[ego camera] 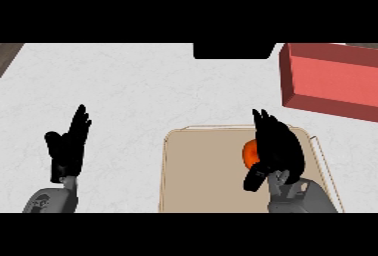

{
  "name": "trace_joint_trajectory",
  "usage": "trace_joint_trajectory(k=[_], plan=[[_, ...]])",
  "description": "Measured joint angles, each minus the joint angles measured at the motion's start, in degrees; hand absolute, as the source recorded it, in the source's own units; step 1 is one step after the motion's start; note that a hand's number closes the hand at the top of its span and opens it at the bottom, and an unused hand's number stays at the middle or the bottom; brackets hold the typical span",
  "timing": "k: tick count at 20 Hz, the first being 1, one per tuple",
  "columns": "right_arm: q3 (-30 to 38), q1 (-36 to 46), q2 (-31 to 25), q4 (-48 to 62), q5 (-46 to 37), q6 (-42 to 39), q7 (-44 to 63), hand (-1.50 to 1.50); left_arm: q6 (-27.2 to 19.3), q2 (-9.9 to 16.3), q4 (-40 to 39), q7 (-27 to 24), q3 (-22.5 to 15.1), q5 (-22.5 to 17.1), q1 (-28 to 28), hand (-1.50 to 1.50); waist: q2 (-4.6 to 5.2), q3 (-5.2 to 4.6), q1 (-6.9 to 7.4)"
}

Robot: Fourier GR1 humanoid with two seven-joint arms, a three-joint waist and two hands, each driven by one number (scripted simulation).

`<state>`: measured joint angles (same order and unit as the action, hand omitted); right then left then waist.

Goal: Pick the squash from the tray and place it in the cardboard box

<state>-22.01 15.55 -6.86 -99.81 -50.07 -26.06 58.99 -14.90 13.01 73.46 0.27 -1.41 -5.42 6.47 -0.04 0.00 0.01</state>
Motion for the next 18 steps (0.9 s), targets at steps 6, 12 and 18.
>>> trace_joint_trajectory(k=[6, 12, 18], plan=[[1.94, -0.11, 1.94, 4.83, -3.28, 0.37, -2.37, -1.5, 0.64, -0.24, 2.45, 1.01, 0.13, 0.81, -1.8, 0.0, 0.02, 0.0, 0.14], [4.05, -0.96, 2.9, 7.38, -5.58, 1.3, -5.24, -1.5, 0.94, -1.68, 0.56, 0.08, 1.44, 1.54, -0.59, 0.0, 0.02, 0.01, 0.06], [3.55, -1.9, 3.37, 9.41, -8.27, 4.43, -9.56, 1.5, 1.1, -2.61, 0.34, 0.45, 2.0, 2.88, -0.15, 0.0, -0.22, -0.15, 0.0]])
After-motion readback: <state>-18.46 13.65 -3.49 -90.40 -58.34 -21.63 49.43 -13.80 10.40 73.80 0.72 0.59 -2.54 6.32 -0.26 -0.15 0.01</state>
